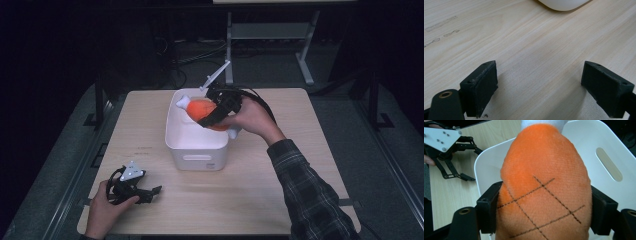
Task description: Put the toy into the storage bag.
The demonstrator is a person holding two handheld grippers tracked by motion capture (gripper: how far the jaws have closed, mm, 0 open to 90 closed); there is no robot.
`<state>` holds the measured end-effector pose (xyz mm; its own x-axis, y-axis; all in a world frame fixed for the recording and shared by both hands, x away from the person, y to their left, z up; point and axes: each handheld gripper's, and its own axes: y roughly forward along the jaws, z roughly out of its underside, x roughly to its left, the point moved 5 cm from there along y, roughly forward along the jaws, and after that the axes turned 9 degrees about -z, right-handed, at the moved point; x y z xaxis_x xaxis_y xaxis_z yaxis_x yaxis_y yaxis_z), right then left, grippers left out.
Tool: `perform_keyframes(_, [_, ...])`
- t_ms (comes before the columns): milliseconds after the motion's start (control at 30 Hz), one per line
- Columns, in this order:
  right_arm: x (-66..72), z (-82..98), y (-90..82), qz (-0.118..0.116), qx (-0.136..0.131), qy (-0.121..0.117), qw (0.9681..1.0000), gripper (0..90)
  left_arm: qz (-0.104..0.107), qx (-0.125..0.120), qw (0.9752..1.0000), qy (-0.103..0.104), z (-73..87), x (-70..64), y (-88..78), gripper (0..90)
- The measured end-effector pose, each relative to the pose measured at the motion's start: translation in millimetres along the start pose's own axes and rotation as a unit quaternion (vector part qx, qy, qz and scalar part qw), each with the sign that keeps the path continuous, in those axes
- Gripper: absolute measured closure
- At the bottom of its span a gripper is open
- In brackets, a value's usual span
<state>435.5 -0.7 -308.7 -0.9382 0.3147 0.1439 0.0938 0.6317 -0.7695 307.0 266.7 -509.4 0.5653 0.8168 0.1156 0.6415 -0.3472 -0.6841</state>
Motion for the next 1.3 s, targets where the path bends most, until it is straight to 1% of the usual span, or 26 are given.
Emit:
perform_keyframes(167, [-1.4,-6.9,12.0,-0.005,0.006,0.001,1.0,25.2,0.0,0.0,1.0,0.0,0.0,0.0,0.0,12.6])
perform_keyframes(200, [-1.4,-6.9,12.0,-0.005,0.006,0.001,1.0,25.2,0.0,0.0,1.0,0.0,0.0,0.0,0.0,12.6])
perform_keyframes(333, [-0.8,-11.2,23.3,-0.007,0.015,0.002,0.9999,25.0,0.0,0.0,1.0,0.0,0.0,0.0,0.0,12.6])
perform_keyframes(433, [-1.6,-11.6,27.7,-0.002,0.021,0.002,0.9998,25.0,0.0,0.0,1.0,0.0,0.0,0.0,0.1,12.7])
perform_keyframes(500, [-2.2,-11.3,34.3,0.0,0.028,0.005,0.9996,24.7,0.0,0.0,1.0,0.002,0.0,0.2,0.0,12.6])
perform_keyframes(600, [-2.3,-11.0,38.3,-0.001,0.031,0.006,0.9995,24.7,0.0,0.001,1.0,0.002,0.0,0.2,-0.1,12.6])
perform_keyframes(633, [-1.4,-10.7,42.4,-0.002,0.033,0.009,0.9994,24.6,0.0,-0.001,1.0,0.0,-0.1,0.0,0.1,12.6])
perform_keyframes(700, [-1.3,-10.4,43.8,-0.003,0.035,0.008,0.9994,24.5,0.0,0.0,1.0,0.0,0.0,0.1,0.0,12.6])
perform_keyframes(733, [-0.8,-9.3,47.5,-0.004,0.038,0.01,0.9992,24.4,-0.001,0.0,1.0,0.001,0.0,0.2,0.0,12.6])
perform_keyframes(1100, [-1.5,-3.6,60.9,-0.009,0.047,0.015,0.9987,23.5,-0.001,-0.001,1.0,-0.001,-0.1,0.0,0.2,12.7])
perform_keyframes(1300, [-1.4,-2.3,64.2,-0.012,0.049,0.016,0.9986,22.8,-0.001,-0.003,1.0,-0.003,-0.2,-0.2,0.4,12.6])
